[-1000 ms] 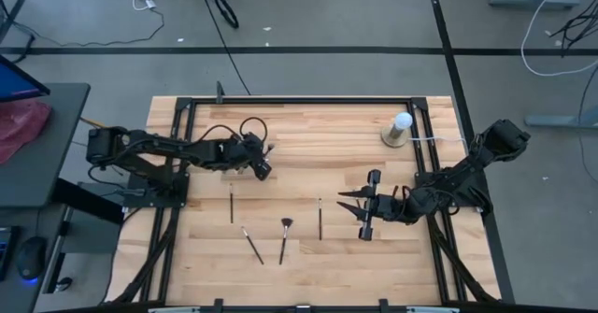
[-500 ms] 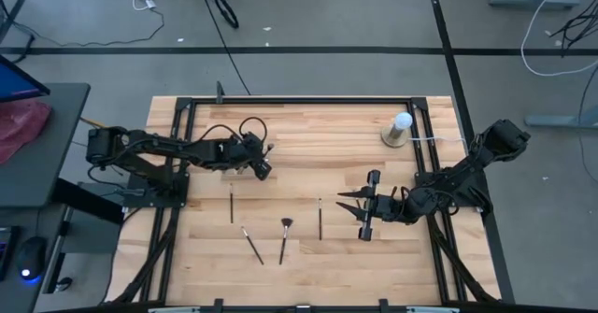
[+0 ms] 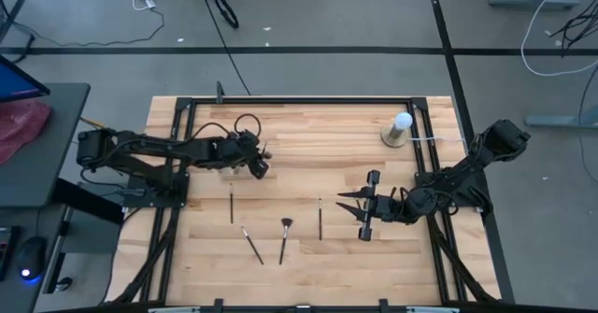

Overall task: Pick & Place Makeup Brushes
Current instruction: Put the black eyeshadow brush into the transparent organizer

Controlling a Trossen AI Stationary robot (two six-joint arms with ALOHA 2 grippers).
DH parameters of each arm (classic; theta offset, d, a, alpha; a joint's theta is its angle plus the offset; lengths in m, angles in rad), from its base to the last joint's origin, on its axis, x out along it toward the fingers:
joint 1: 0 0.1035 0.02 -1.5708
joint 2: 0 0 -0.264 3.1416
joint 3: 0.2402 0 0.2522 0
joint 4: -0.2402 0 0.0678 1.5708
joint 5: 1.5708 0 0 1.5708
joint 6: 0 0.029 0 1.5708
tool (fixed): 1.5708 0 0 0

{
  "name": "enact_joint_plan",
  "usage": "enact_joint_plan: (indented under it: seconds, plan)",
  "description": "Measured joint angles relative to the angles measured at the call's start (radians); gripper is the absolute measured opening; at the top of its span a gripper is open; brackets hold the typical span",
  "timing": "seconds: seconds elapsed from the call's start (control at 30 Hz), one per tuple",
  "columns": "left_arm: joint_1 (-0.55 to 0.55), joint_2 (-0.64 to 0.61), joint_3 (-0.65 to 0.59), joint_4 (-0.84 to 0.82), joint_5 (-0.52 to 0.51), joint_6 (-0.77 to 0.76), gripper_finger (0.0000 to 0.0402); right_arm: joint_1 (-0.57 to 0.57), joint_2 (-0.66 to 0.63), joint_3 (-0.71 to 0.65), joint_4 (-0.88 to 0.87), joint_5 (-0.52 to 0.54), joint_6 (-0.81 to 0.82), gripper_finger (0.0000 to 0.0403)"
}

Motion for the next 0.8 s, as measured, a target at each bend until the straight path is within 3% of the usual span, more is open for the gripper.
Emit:
enact_joint_plan:
  seconds: [0.4,0.67,0.8]
  plan:
    - [-0.031,-0.131,0.001,0.076,-0.025,0.056,0.0135,-0.008,0.0,0.0,-0.015,0.0,0.016,0.0102]
    - [-0.217,-0.14,0.002,0.254,-0.027,0.194,0.0096,-0.012,0.0,0.0,-0.058,0.0,0.046,0.0102]
    - [-0.371,-0.125,0.002,0.31,-0.095,0.239,0.0073,-0.024,0.0,0.0,-0.112,0.0,0.094,0.0102]
